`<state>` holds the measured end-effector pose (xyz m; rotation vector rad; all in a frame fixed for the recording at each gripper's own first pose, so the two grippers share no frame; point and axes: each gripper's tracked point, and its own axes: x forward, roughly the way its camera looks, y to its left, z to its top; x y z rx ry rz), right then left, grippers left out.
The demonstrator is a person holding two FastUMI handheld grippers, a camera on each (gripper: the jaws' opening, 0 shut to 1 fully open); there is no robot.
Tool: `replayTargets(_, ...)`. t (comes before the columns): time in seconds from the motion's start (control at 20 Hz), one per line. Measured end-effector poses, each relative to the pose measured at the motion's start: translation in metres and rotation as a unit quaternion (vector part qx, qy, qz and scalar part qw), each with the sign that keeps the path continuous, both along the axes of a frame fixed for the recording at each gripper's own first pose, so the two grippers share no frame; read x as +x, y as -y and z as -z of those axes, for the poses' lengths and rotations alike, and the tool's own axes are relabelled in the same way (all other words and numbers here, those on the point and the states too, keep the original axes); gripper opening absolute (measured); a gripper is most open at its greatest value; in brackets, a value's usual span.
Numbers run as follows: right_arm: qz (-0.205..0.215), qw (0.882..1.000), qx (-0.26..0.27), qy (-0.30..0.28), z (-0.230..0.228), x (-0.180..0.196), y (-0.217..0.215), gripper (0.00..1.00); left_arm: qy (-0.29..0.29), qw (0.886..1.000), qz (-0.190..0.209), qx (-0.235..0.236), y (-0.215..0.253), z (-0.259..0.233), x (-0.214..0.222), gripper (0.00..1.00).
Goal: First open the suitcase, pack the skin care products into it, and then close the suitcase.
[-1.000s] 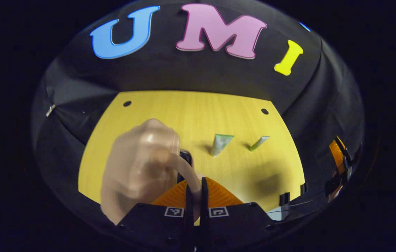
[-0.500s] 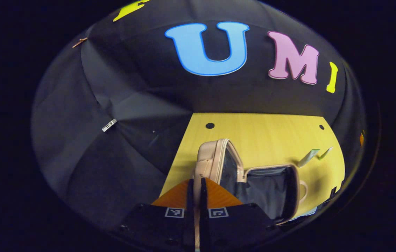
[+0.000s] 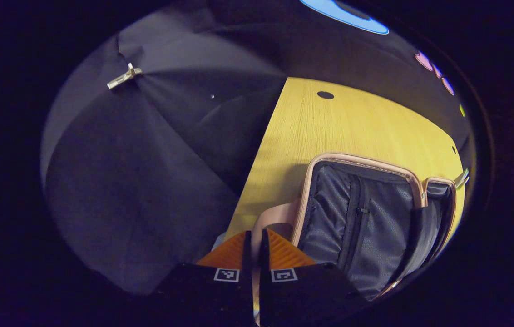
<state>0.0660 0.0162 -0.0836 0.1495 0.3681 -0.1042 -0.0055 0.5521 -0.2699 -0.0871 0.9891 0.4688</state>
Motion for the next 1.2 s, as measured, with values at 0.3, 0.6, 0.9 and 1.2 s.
replayTargets(0.3,0.028,0.999,-0.012,0.014,0.009,0.001,0.003,0.96,0.044,0.997,0.038,0.055,-0.013,-0.029,0.000,0.76)
replayTargets(0.6,0.038,0.997,-0.018,0.057,-0.001,0.010,0.022,0.96,0.235,0.960,0.135,0.072,0.130,-0.185,0.033,0.98)
replayTargets(0.9,0.013,0.997,0.005,0.079,0.002,0.038,0.032,0.96,0.331,0.897,0.293,-0.007,0.370,-0.247,0.072,0.98)
replayTargets(1.2,-0.031,0.997,-0.007,0.070,0.026,0.046,0.033,0.96,0.256,0.891,0.363,-0.095,0.527,-0.162,0.121,0.98)
